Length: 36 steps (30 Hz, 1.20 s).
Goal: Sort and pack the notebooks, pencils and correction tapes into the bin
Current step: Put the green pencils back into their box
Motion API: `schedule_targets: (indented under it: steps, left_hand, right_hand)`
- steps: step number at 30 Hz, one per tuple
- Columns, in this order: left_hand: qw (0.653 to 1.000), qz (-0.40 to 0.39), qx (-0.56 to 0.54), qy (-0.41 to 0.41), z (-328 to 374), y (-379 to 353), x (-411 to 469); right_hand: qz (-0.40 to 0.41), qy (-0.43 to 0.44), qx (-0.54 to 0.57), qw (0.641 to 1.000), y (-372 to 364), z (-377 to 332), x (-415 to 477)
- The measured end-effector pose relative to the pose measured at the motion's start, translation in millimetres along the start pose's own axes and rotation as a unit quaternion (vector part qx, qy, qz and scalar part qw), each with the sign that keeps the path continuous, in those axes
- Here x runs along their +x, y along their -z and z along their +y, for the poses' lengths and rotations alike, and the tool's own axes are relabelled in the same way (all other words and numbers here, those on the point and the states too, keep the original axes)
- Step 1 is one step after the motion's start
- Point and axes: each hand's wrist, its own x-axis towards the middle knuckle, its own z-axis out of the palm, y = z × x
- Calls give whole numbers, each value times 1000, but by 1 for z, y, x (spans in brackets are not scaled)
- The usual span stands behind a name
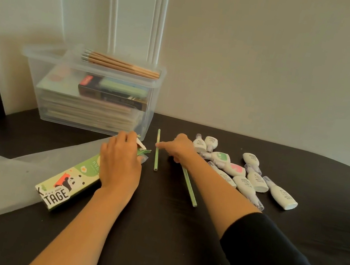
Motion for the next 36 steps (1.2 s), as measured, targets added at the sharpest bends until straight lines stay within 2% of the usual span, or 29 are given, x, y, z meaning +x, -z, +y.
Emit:
schedule_targets:
  steps: [2, 4, 7, 10, 13, 16, 19, 28, 36]
  left_hand:
    - [1000, 2, 4, 2, -2, -3, 2]
    - [1000, 2, 7, 3, -3, -5, 3]
    - [1000, 3, 10, 0, -2, -6, 2]
    - [1000, 7, 6, -9, 3, -4, 1]
    - [1000, 6, -4, -21, 11, -3, -4]
    - [998, 11, -34, -43, 24, 0, -9]
    - [994, 23, -76, -70, 38, 3, -18]
    - [976, 76, -188, -75, 75, 15, -35]
    - [950, 79, -298, -57, 102, 29, -30]
  right_hand:
    - [-4, 27, -57, 998, -7, -10, 3]
    - [-23, 15, -34, 999, -8, -13, 3]
    - [-46, -40, 104, 993, -2, -9, -3]
    - [-63, -74, 269, 958, 16, 0, -12]
    - [0, -74, 352, 933, 36, 11, -20]
    - [65, -40, 357, 931, 55, 20, -27]
    - [84, -21, 383, 920, 70, 26, -39]
    - [151, 103, 216, 959, 90, 51, -63]
    - [196, 226, 231, 926, 117, 54, -85]
